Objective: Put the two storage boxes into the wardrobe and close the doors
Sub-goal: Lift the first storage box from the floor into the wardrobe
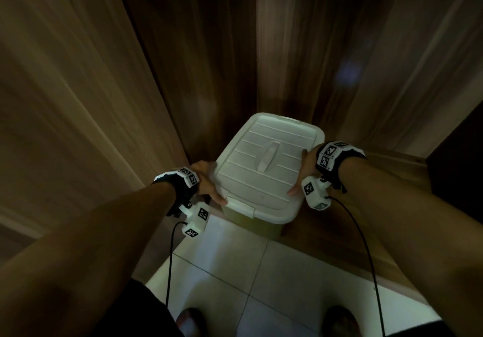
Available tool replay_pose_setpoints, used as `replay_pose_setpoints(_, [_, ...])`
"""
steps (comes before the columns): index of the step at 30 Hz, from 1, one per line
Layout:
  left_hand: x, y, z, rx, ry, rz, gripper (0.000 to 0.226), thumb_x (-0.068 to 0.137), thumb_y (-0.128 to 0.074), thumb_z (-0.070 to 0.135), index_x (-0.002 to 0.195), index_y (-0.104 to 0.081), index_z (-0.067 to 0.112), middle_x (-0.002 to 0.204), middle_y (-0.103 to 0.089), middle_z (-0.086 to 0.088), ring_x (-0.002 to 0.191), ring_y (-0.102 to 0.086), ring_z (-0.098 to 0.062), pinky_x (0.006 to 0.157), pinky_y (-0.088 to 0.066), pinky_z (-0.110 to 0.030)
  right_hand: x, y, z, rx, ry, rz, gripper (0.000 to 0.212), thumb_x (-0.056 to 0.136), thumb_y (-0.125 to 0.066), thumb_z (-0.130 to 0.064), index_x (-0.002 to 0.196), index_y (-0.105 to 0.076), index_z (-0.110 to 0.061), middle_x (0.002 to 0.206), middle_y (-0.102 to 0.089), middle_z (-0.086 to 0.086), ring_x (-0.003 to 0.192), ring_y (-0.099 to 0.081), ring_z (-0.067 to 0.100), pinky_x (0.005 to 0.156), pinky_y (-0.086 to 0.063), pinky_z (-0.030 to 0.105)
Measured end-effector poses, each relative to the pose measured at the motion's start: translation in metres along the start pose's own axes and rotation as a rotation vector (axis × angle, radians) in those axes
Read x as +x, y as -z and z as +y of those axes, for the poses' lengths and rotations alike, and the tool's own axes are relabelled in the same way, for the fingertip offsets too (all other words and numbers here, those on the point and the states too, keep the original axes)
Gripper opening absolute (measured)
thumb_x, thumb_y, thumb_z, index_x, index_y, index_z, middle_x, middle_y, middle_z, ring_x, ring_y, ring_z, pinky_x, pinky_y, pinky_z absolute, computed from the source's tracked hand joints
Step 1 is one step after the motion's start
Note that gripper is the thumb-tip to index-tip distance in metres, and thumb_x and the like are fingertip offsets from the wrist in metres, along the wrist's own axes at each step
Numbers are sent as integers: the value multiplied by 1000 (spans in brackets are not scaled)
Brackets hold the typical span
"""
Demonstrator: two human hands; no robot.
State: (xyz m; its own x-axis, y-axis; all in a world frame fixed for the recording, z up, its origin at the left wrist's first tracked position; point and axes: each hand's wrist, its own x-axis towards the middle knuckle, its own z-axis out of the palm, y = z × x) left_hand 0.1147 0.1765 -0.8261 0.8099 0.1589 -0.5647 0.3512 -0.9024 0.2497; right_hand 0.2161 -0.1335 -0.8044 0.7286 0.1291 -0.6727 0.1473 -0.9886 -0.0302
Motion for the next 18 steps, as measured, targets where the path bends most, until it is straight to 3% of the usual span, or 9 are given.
replay_pose_setpoints(2, [-2, 0, 4, 19, -20, 36, 156, 26, -92, 63, 159, -18, 29, 162, -29, 0, 148, -33, -30, 114, -40, -48, 5, -10, -2, 64, 18, -31, 177, 10, -86, -82, 161, -8, -31, 160, -35, 0, 133, -50, 28, 98, -52, 40])
replay_pose_setpoints(4, [-3, -1, 8, 15, -27, 89, 145, 35, -95, 58, 158, -26, 25, 159, -35, -2, 145, -36, -30, 112, -43, -47, 9, -17, -8, -54, 22, 30, 185, 6, -76, -91, 161, 4, -29, 165, -23, 6, 142, -41, 31, 107, -46, 43])
replay_pose_setpoints(6, [-2, -2, 9, -10, -4, 144, 134, 40, -98, 52, 155, -34, 24, 155, -39, -3, 141, -41, -31, 107, -48, -46, 15, -24, -12, -127, 30, 13, 190, 8, -68, -98, 154, 29, -23, 169, 1, 13, 151, -22, 37, 120, -31, 48])
replay_pose_setpoints(9, [-1, 1, 7, -77, 57, 174, 126, 43, -100, 44, 152, -39, 24, 150, -39, -3, 137, -45, -32, 97, -53, -38, 21, -31, -7, -48, 97, -54, 184, 14, -72, -95, 123, 60, -28, 166, 20, 16, 154, -3, 40, 124, -19, 53])
replay_pose_setpoints(12, [3, 4, 6, -112, 76, 205, 123, 45, -100, 43, 151, -42, 19, 149, -42, -5, 136, -47, -30, 93, -50, -34, 26, -36, -1, 64, 126, -3, 171, 7, -75, -88, 84, 71, -41, 162, 30, 19, 154, 5, 42, 124, -16, 55])
replay_pose_setpoints(13, [5, 4, 7, -126, 81, 219, 121, 47, -100, 42, 151, -42, 17, 148, -44, -5, 135, -48, -30, 95, -50, -33, 28, -38, 0, 110, 166, 25, 174, 8, -77, -86, 87, 71, -43, 162, 30, 17, 154, 5, 40, 124, -17, 55])
replay_pose_setpoints(15, [9, 5, 9, -160, 95, 258, 114, 52, -99, 41, 148, -45, 13, 146, -47, -7, 134, -50, -29, 99, -50, -33, 31, -40, 3, 256, 278, 86, 186, 15, -87, -77, 121, 63, -42, 166, 20, 7, 155, -1, 31, 125, -18, 49])
replay_pose_setpoints(16, [12, 6, 11, -174, 107, 282, 111, 54, -98, 41, 147, -46, 11, 145, -49, -8, 133, -51, -28, 102, -50, -32, 33, -41, 5, 348, 320, 123, 184, 21, -92, -70, 140, 44, -43, 167, 6, 0, 154, -9, 27, 124, -21, 44])
replay_pose_setpoints(18, [15, 6, 15, -225, 133, 319, 107, 56, -98, 38, 145, -48, 8, 145, -50, -10, 133, -52, -29, 107, -48, -35, 37, -45, 11, 483, 348, 191, 165, 32, -97, -63, 153, 12, -43, 161, -19, -6, 150, -24, 23, 122, -26, 41])
